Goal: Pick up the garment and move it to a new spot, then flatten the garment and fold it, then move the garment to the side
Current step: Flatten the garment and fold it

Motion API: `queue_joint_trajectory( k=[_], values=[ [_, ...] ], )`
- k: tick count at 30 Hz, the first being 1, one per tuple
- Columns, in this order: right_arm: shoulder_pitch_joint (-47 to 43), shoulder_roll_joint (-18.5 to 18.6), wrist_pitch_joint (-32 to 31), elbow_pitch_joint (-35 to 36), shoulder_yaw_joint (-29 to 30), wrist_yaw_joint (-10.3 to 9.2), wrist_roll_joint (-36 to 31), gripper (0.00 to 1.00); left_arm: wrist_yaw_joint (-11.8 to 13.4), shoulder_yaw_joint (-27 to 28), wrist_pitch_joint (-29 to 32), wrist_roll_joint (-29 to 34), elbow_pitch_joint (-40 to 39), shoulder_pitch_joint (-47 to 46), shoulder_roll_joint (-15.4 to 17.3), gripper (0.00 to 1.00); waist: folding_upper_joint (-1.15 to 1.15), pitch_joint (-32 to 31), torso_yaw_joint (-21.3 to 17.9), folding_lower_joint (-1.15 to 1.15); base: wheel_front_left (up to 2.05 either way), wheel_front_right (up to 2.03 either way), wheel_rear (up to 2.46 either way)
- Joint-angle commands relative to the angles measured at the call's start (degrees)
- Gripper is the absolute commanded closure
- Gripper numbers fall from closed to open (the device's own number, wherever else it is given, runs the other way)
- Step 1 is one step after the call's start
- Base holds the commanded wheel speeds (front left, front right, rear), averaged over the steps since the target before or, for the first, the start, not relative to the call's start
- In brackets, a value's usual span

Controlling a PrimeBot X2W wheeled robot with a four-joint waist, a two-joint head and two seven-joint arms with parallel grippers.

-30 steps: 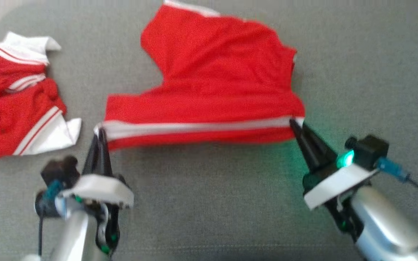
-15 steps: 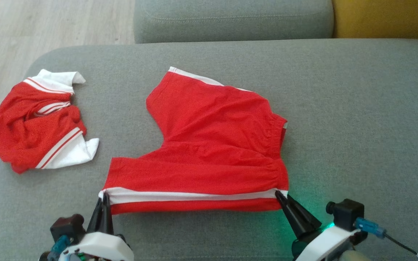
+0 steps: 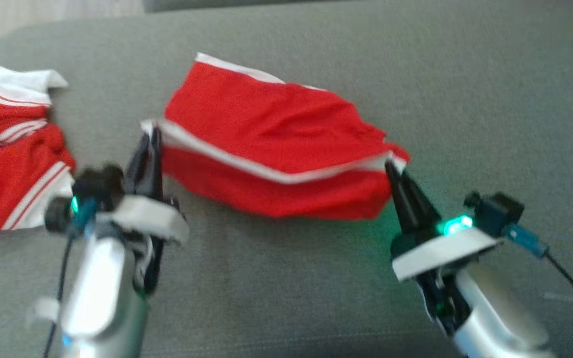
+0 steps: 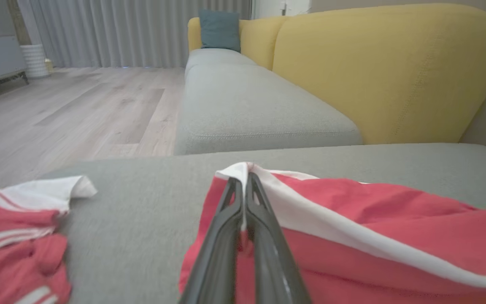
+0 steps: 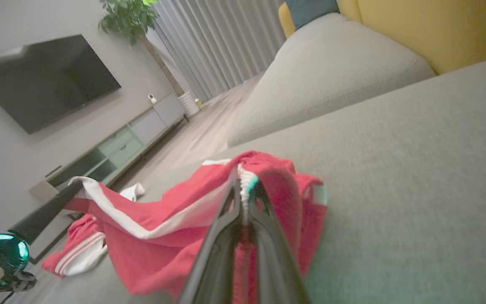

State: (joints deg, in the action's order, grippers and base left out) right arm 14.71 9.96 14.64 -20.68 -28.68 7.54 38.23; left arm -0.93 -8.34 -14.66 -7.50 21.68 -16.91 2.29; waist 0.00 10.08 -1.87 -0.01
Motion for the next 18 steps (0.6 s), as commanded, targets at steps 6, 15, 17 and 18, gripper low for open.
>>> queue_joint_trajectory(
  k=[6,15,17,18],
  values=[
    [6.9,-4.6,0.4,1.3,3.4,-0.05,-1.6,1.00,-2.5,0.8,-0.3,4.0,3.9,-13.8,4.5,1.00,0.00,7.6,-4.7,0.01,0.00,0.00,0.00],
    [12.7,-7.0,0.4,1.1,5.6,-0.05,-0.2,1.00,-1.3,1.1,-0.3,6.4,14.8,-28.7,7.5,1.00,0.00,15.1,-9.0,0.01,0.00,0.00,0.00],
    [13.5,-7.1,0.4,1.8,4.4,-0.05,1.2,1.00,-0.6,1.5,-0.3,6.5,17.1,-30.9,8.2,1.00,0.00,16.3,-9.7,0.01,0.00,0.00,0.00],
    [13.9,-7.1,0.4,2.1,3.9,-0.05,1.7,1.00,-0.2,1.6,-0.3,6.7,18.2,-31.8,8.4,1.00,0.00,16.9,-10.0,0.01,0.00,0.00,0.00]
  ],
)
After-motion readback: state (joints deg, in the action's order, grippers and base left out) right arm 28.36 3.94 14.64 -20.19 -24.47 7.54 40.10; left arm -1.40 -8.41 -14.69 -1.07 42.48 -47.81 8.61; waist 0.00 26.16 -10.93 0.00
